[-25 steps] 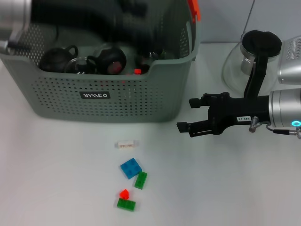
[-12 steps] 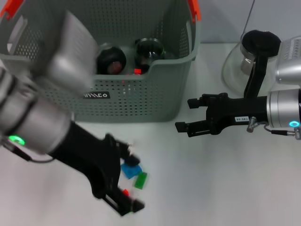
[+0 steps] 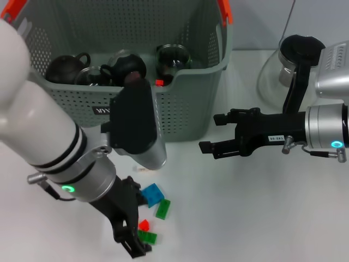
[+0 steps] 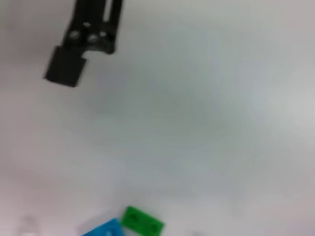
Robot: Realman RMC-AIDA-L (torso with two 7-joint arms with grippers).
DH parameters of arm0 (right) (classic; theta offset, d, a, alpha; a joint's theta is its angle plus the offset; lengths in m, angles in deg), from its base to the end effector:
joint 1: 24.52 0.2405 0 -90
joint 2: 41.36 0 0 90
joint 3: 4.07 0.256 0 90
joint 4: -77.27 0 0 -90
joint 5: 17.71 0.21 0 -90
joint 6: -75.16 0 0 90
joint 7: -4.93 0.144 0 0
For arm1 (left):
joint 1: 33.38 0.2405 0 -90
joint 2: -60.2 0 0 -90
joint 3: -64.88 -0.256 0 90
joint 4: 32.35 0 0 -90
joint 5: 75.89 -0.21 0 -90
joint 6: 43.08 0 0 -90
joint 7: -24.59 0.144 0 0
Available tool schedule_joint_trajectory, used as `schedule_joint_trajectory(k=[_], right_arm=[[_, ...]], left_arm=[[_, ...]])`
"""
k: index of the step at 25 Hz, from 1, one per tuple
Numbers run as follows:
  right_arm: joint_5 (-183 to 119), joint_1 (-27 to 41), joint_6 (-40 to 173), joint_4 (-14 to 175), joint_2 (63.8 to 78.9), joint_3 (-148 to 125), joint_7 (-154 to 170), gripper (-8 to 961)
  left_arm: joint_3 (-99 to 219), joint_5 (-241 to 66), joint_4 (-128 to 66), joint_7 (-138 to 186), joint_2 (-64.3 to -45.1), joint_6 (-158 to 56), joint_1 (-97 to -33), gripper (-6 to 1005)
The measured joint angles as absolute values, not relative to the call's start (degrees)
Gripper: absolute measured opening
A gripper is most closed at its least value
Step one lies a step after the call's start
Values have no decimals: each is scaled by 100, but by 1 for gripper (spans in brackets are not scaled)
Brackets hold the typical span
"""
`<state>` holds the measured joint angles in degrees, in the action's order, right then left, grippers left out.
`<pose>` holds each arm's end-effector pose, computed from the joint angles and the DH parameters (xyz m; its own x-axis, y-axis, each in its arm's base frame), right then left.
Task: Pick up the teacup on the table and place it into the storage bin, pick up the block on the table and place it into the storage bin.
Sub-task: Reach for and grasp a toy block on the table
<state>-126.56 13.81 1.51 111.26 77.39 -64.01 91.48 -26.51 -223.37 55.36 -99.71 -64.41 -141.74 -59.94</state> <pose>0.2169 0.3687 -0.0485 0.8693 -0.3524 -0.3465 -0.4176 -0.8987 -0.1337 -0.1600 0.2829 -0.0439 0.8891 0.1742 -0.4233 0.1596 -0.9847 -0.0700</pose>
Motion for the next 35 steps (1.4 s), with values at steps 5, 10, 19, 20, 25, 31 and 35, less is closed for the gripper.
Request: schedule_joint_trajectory(k=[5,10,19,20,25,31,35], right_arm=[[-12654,1372,167,11116,7746,-6395,9137,945],[-12654,1383,197,11091,7747,-6392,9134,945],[-12657,1402,167,11123,7741,-6392,9176,945],[-12657,1404,162,11124,7736,-6392,9180,945],[-12656,1407,167,11127,7731,-6392,9182,945],[-12655,1402,175,11129,7739,-6392,9180,945],[-12652,1400,165,11128,7734,-6392,9182,945]], left_arm=[[-2866,-22693,5362,-9950,-6442,-13767,-5993,947],[-2929,-22870,5250,-9937,-6442,-13688,-6029,947],[-2971,-23048,5230,-10376,-6420,-13350,-6213,946],[-2961,-23055,5203,-10452,-6417,-13272,-6239,946],[-2950,-23186,4942,-10805,-6413,-12940,-6383,937],[-2959,-23203,4726,-10872,-6415,-12824,-6463,901],[-3004,-23205,4686,-10910,-6432,-12769,-6463,870]])
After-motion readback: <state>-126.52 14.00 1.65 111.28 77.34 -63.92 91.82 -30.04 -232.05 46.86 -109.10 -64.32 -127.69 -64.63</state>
